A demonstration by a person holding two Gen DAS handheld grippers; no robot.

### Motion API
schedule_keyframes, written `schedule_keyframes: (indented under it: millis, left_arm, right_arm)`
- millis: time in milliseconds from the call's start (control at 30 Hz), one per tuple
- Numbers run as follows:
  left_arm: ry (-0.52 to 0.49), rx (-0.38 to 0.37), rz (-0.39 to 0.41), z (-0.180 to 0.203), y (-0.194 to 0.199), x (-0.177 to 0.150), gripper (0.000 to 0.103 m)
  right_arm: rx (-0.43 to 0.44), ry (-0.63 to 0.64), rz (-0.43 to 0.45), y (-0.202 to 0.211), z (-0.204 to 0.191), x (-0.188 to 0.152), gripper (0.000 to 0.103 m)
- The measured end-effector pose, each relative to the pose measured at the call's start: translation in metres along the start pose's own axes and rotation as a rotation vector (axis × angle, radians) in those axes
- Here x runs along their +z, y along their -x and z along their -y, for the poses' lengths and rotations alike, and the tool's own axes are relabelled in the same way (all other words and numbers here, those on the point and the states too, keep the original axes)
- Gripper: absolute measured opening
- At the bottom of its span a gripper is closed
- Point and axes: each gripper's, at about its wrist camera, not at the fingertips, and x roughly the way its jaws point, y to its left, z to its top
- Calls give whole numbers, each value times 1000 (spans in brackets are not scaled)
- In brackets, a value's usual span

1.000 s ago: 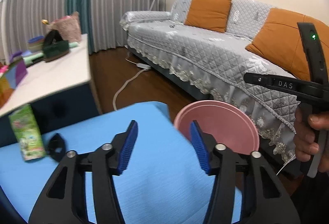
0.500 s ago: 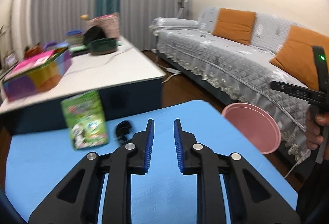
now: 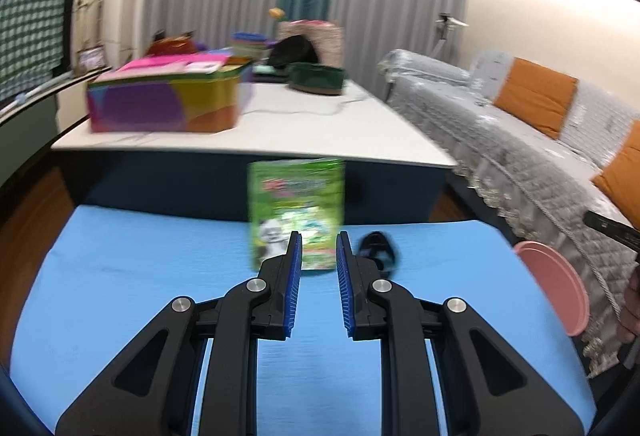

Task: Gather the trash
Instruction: 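Move both open tools back over the green packet and black band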

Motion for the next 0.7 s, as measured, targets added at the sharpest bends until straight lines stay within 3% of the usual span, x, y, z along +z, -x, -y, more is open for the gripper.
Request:
schedule_keyframes:
  millis: [200,500,633,700]
  left_arm:
    - [51,38,-17,-29,-15,-1,18]
    - [57,43,-44,-43,-46,-4,18]
    - [50,12,-25,-51,-57,4,18]
    - [52,-4,-15,-56,-63,9,26]
  right_arm:
    - [88,15,-22,-23,-36,-8,28]
    - [203,91,-100,-72,-109,-27,30]
    - [234,109,-114,-91,-141,-28,51]
    - [238,117,-132,-105,-157,-30,57]
